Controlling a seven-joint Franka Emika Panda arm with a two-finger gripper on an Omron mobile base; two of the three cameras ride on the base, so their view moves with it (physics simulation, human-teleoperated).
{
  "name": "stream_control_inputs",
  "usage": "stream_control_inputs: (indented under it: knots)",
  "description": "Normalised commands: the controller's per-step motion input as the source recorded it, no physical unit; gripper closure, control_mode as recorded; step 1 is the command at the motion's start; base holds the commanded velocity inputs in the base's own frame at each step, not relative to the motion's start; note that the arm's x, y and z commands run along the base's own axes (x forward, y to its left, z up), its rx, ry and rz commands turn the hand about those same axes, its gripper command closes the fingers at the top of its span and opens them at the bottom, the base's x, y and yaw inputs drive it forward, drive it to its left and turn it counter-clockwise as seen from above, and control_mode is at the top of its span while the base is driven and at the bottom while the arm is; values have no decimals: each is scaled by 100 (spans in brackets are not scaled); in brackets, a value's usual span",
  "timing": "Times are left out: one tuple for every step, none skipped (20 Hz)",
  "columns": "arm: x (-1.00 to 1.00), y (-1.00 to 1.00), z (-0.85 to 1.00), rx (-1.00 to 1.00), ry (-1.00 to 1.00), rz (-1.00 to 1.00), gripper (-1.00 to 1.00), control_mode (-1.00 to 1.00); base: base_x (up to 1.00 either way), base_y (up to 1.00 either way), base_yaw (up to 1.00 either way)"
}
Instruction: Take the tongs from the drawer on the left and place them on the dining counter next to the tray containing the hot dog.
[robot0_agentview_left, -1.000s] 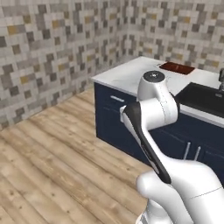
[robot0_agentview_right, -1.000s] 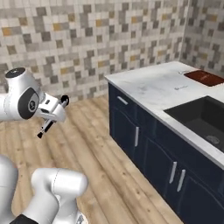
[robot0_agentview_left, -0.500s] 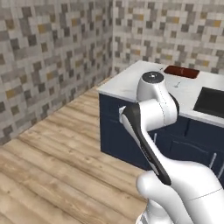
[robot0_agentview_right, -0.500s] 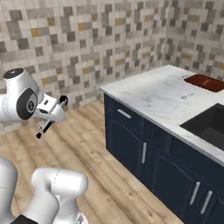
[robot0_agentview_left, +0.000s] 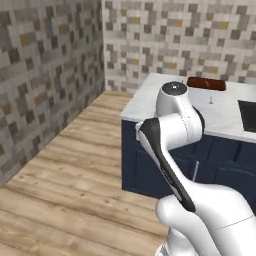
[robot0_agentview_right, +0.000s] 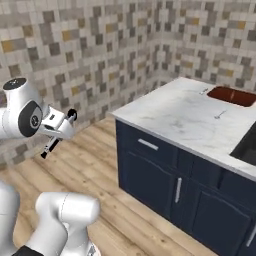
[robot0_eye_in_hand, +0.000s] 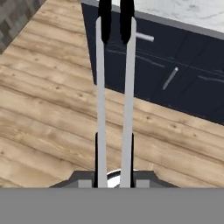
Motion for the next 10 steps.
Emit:
stream_control_inputs:
  knots:
    - [0,0,0,0,0,0,100,100,81,100,-40]
    - [0,0,0,0,0,0,100,100,73,100,-40]
    - [0,0,0,0,0,0,100,100,72,100,-40]
    - [0,0,0,0,0,0,100,100,69,100,-40]
    - [0,0,0,0,0,0,100,100,67,100,-41]
    - [0,0,0,0,0,0,100,100,66,100,-41]
    - [0,0,0,0,0,0,100,100,65,100,-41]
    - [0,0,0,0,0,0,100,100,64,100,-40]
    - [0,0,0,0,0,0,100,100,63,100,-39]
    - [0,0,0,0,0,0,100,100,63,100,-39]
